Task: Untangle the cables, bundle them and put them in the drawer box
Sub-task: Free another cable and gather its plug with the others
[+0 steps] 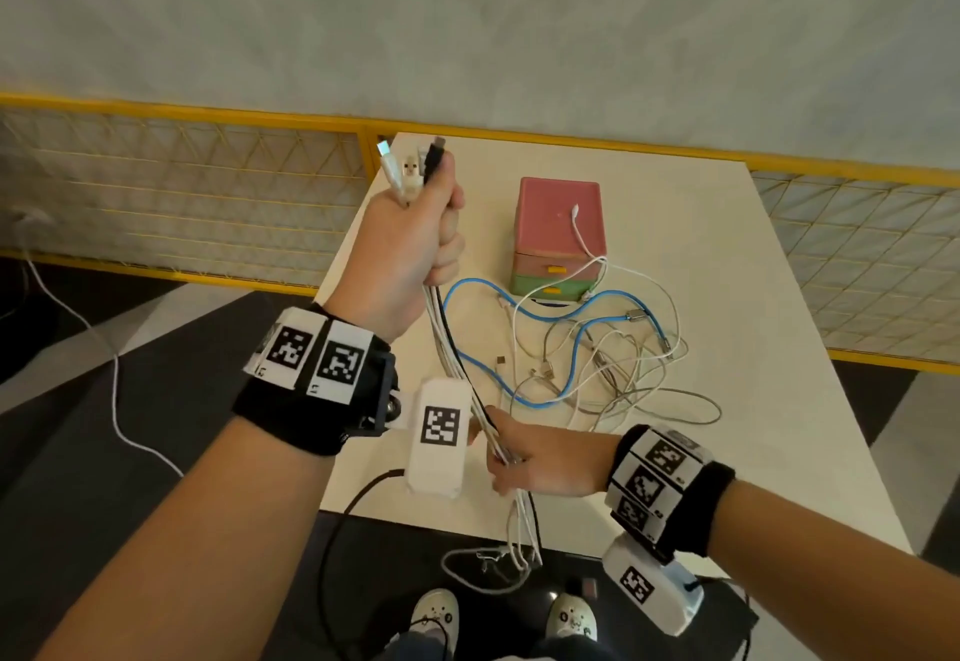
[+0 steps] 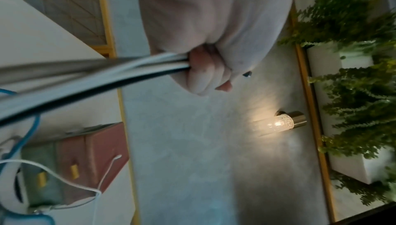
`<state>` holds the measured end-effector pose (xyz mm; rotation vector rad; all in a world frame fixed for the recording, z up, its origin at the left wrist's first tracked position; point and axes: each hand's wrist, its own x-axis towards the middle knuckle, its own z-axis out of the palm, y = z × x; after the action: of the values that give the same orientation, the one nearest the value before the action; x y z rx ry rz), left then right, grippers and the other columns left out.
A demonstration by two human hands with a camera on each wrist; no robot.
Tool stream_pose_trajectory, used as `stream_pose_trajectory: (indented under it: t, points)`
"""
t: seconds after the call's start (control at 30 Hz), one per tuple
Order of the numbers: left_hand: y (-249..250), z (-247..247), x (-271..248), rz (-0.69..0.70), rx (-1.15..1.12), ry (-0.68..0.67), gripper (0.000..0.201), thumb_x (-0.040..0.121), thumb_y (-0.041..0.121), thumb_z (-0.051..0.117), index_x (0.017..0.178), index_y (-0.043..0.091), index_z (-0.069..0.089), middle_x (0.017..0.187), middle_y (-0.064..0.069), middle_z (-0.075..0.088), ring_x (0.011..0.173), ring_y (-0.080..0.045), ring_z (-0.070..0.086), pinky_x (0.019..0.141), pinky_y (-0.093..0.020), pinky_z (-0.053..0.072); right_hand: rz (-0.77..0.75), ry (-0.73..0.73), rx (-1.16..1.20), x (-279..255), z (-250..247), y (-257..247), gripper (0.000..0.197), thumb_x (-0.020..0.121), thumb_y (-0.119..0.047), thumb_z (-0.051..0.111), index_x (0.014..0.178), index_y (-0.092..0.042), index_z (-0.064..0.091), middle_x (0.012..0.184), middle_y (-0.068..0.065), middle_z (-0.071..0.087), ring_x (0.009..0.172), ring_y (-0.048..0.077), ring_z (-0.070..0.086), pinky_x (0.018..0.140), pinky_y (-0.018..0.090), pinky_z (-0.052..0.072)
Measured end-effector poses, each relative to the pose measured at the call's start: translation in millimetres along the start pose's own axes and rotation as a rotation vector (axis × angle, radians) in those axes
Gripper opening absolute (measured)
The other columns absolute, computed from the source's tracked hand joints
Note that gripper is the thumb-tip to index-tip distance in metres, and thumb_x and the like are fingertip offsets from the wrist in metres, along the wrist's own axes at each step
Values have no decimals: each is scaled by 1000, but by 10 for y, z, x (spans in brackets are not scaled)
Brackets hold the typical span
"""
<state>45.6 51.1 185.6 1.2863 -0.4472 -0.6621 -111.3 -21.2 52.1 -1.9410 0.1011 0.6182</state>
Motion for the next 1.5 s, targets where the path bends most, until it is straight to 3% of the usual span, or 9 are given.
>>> stream_pose_trajectory:
  t: [0.13,0.27,0.43,0.67,0.77,0.97,1.13,1.27,1.5]
  points:
    - [-161,-53,15,-90,91,-15,41,101,36,48,65,18,43,44,9,23,35,-5,17,35,-16,15,150,92,-278,191,-326,167,59,84,1,47,139,-13,32,135,11,38,125,26,41,106,35,33]
    - [-310,-57,21,-159,164,-28,50,101,37,48,57,21,31,46,8,20,40,-9,15,40,-20,13,234,395,-380,499,-607,392,35,87,1,43,117,-10,59,124,15,53,112,30,52,96,34,42]
    - [-468,-69,104,-189,155,114,47,100,35,51,58,17,38,49,4,34,46,-12,34,53,-27,42,373,322,-577,848,-425,461,20,89,-17,47,75,-7,56,93,12,60,93,30,60,83,34,48]
    - [-459,-156,45,-194,207,71,47,100,39,48,60,22,30,53,5,23,43,-9,17,39,-20,14,451,487,-626,1011,-254,532,27,92,-16,50,118,-7,50,111,13,62,101,31,61,81,36,48]
    - [-455,-182,20,-177,260,35,40,99,39,51,66,16,50,48,5,23,38,-10,17,39,-19,13,479,541,-447,991,-295,555,26,89,-17,52,114,-11,51,105,10,62,95,29,61,76,34,48]
    - [-602,-333,30,-194,243,91,46,100,42,47,95,5,74,49,4,21,40,-9,17,39,-21,14,231,743,-99,670,-549,352,18,89,-21,53,98,-13,67,90,-1,67,88,17,61,79,29,49]
    - [-775,-259,96,-242,192,167,48,100,47,44,92,10,74,52,6,28,41,-7,20,38,-20,18,-60,885,187,195,-710,-70,10,100,-17,38,92,-17,44,60,-2,57,47,21,56,51,32,43]
    - [-782,43,102,-238,165,-11,53,99,47,46,107,0,68,64,2,38,42,-7,24,39,-19,19,-185,843,251,-46,-640,-283,14,102,-19,33,90,-15,38,59,3,50,40,16,41,43,27,36]
    - [-572,338,99,-69,36,-115,39,102,39,44,78,13,62,54,6,34,47,-9,25,41,-20,21,-265,708,181,-188,-500,-217,30,104,-22,29,83,-11,48,61,-7,40,53,5,36,57,18,34]
